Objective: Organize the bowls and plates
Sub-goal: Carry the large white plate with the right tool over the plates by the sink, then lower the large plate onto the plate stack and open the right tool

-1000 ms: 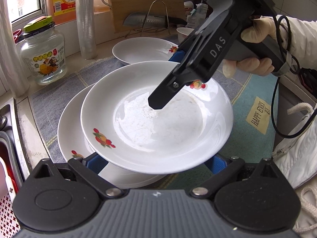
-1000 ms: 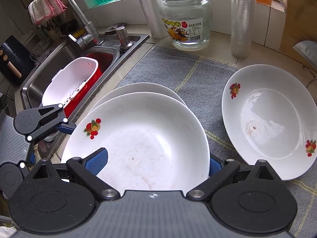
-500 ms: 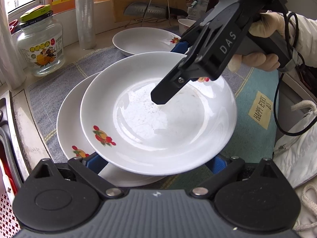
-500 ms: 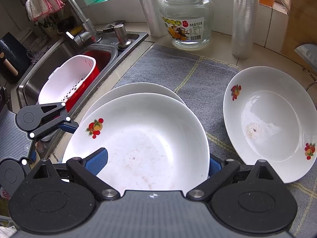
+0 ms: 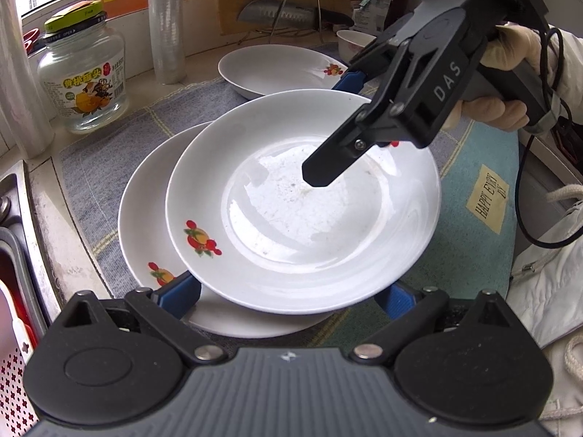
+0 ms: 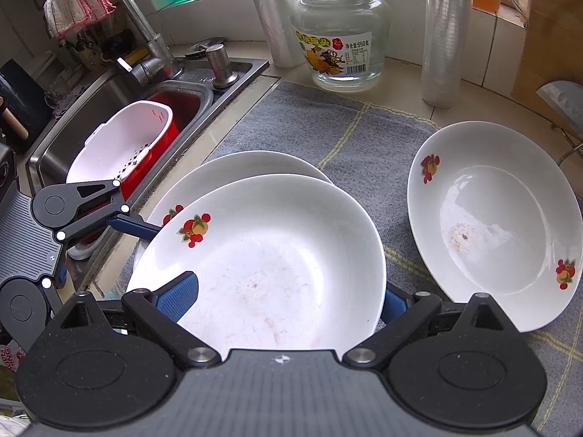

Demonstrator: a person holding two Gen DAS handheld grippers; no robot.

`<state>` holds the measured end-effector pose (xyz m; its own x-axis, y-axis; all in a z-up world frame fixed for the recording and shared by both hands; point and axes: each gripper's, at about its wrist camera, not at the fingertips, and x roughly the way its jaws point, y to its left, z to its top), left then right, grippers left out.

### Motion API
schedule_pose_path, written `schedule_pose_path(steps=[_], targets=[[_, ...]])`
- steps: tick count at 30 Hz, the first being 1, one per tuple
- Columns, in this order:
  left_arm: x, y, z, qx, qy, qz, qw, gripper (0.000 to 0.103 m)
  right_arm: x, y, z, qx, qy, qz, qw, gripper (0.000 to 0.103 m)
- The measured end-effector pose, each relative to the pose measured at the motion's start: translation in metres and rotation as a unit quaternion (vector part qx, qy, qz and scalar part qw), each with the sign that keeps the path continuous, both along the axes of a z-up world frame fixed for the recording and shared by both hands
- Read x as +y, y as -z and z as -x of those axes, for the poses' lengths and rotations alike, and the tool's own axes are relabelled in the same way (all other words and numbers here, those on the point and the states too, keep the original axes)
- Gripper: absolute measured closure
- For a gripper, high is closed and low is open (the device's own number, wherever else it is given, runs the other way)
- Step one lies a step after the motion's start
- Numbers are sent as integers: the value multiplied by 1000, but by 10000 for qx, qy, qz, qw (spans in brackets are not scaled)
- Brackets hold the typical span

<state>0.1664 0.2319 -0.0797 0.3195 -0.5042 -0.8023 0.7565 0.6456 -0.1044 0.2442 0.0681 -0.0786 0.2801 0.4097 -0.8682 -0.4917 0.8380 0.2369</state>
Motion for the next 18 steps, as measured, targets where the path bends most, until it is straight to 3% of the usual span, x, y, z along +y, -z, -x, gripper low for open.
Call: schedule_pose_path(steps=[18], targets=[[7,-11,8,-251,-181,-76,9995,3,1,-4,9,-77,-88,184,9998,0]])
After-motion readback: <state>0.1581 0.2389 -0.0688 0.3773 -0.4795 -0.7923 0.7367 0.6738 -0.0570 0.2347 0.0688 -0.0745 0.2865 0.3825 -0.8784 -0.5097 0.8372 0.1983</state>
